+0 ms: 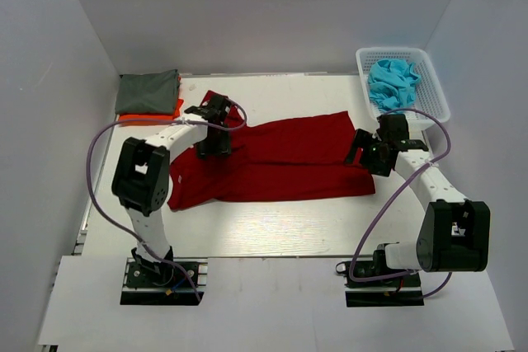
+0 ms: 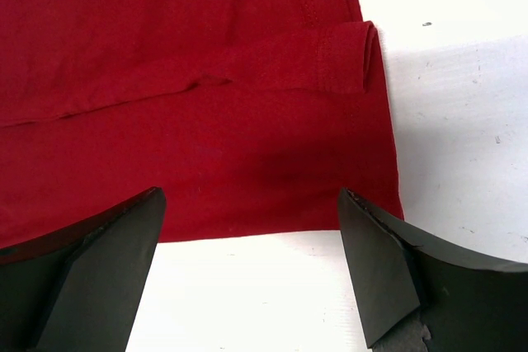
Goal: Fold and stack the t-shirts
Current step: Fold the flattened tshirt in 1/3 of the way
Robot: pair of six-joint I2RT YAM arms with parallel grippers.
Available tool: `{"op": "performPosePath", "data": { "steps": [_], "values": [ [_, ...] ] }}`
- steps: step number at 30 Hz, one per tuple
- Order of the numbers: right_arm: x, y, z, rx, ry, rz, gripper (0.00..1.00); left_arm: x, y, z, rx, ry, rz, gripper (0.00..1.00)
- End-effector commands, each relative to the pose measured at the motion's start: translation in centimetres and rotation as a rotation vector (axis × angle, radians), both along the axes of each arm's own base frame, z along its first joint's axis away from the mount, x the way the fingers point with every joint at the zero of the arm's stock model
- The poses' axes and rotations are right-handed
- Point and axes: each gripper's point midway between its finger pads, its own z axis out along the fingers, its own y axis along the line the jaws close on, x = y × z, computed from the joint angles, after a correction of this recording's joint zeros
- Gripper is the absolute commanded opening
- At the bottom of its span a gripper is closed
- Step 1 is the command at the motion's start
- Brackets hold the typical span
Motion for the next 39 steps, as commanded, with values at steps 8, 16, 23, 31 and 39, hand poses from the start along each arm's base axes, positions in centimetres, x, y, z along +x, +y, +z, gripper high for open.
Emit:
{"op": "performPosePath", "data": {
  "steps": [8, 16, 23, 31, 39],
  "values": [
    [0.0, -0.2, -0.8, -0.008, 0.012, -0.020, 0.90, 3.0, 2.0, 1.0, 0.047, -0.016, 0.079, 0.15],
    [0.6, -0.4, -0.9, -0.016, 0.029, -0.026, 0.90, 6.8, 2.2, 2.1, 0.024, -0.092, 0.095, 0.00],
    [0.8, -0.6, -1.1, -0.033, 0.044, -0.031, 0.90, 10.5, 2.3, 1.9, -0.010, -0.101, 0.124, 0.13],
    [0.8, -1.1, -1.0, -0.060, 0.031, -0.027, 0.90, 13.2, 1.7, 1.8, -0.119, -0.128, 0.132, 0.76],
    [0.9, -1.1, -0.9, -0.063, 0.006, -0.024, 0.90, 9.7, 6.7, 6.5, 0.022, -0.176, 0.286, 0.94]
  ]
}}
